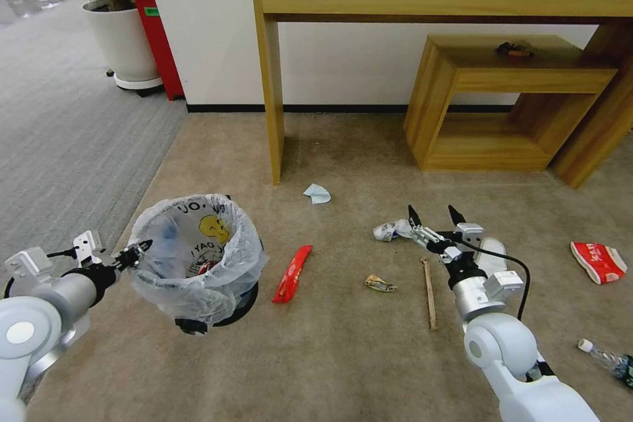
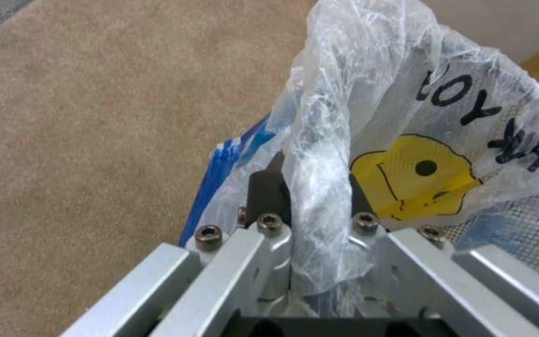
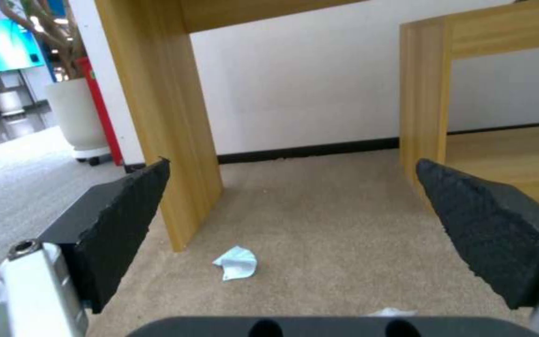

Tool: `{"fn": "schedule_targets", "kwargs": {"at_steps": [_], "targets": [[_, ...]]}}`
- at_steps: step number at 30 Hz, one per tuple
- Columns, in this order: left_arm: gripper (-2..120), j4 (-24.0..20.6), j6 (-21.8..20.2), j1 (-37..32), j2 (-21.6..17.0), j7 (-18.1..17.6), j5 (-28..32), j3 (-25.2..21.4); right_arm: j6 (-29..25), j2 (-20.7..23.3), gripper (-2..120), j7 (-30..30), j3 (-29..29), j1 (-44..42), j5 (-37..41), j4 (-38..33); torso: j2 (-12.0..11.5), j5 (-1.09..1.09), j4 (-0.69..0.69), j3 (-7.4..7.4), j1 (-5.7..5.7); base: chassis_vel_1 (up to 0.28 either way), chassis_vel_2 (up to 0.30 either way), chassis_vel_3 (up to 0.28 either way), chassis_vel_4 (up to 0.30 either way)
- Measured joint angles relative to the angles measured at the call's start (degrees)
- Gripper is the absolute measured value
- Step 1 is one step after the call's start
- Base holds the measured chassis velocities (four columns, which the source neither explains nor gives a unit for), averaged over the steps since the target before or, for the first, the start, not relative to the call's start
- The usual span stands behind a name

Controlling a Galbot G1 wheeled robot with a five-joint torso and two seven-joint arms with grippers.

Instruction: Pick up the trash bin and place the garbage on the floor into it.

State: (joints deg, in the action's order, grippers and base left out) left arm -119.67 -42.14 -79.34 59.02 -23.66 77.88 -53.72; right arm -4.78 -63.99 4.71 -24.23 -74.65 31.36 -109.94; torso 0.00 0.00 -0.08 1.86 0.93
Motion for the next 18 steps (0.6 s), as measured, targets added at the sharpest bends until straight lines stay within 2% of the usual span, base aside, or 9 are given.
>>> {"fn": "schedule_targets", "kwargs": {"at_steps": [18], "targets": [[3, 0.05, 0.00, 0.20, 0.11, 0.12, -0.05, 0.21, -0.15, 0.02, 100, -0.76, 0.15, 0.32, -0.04, -0.02, 0.00, 0.00, 0.00, 0.00, 0.00, 0.000, 0.000, 0.000, 0.000]]}}
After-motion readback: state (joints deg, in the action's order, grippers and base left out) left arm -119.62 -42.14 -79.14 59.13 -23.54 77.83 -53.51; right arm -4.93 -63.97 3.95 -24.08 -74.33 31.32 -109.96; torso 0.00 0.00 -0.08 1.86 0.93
